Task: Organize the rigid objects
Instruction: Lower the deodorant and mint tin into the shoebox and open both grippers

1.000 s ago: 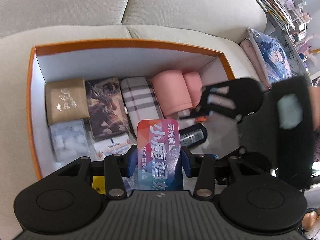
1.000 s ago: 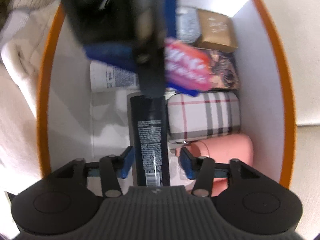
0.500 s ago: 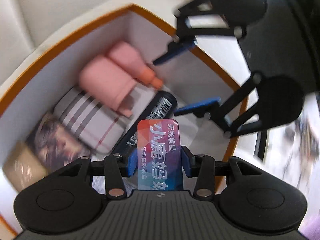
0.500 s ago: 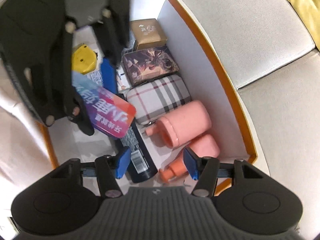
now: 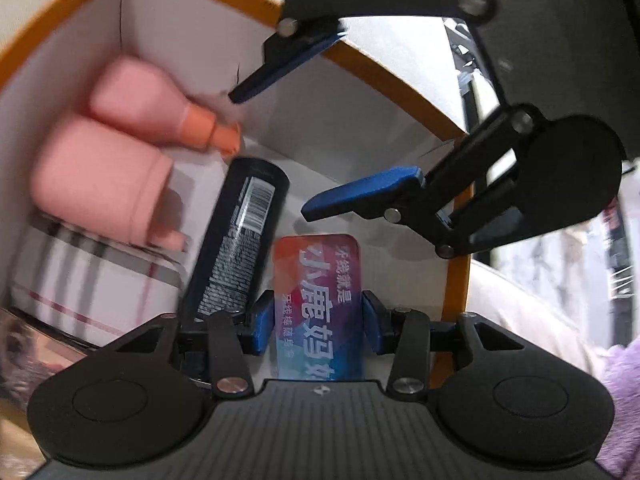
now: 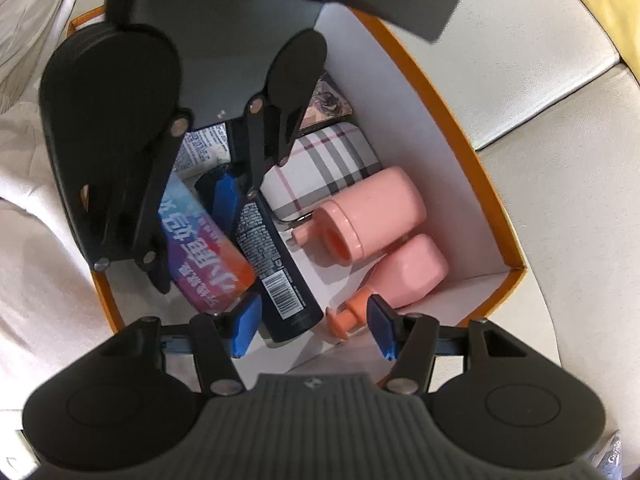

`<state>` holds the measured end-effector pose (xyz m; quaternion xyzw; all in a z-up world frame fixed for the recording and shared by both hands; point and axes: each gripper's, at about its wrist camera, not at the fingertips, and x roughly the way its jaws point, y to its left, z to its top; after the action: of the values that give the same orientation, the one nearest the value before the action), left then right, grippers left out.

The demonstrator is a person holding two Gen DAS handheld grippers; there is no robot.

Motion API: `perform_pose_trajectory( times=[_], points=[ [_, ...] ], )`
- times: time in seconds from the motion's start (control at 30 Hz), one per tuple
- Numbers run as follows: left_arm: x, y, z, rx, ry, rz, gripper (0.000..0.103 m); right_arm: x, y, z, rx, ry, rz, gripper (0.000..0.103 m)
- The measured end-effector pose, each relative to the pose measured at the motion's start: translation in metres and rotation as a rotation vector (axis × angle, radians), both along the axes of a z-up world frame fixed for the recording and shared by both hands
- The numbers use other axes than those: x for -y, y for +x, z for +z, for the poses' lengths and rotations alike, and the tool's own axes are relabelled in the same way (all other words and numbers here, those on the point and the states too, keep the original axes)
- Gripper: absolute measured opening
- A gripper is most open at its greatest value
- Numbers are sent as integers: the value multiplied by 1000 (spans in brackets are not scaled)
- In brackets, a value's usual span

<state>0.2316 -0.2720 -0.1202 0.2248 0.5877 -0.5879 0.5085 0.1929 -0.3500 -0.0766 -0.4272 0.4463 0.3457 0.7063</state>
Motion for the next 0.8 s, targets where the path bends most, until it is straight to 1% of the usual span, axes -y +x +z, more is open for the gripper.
perform_pose_trajectory(
  times=[0.07,0.17,0.27,0.37,0.57,0.8],
  points=[
    [-2,6,-7,-24,19,33,51,-1,1,-1,-4,7,-5,60],
    [-5,6,-17,-25,45,56,50,-2,2,-2,-8,14,-10,60],
    [-10,4,-20,-26,46,87,51,-3,1,-3,-11,12,-9,60],
    [-16,5,-18,-28,42,119,55,-3,1,-3,-10,10,-23,60],
    [-29,-4,5,17,16,133,56,-9,0,2,1,-3,-36,60],
    [-52,-27,45,120,-19,151,56,-20,-12,26,48,-20,-44,60]
  ],
)
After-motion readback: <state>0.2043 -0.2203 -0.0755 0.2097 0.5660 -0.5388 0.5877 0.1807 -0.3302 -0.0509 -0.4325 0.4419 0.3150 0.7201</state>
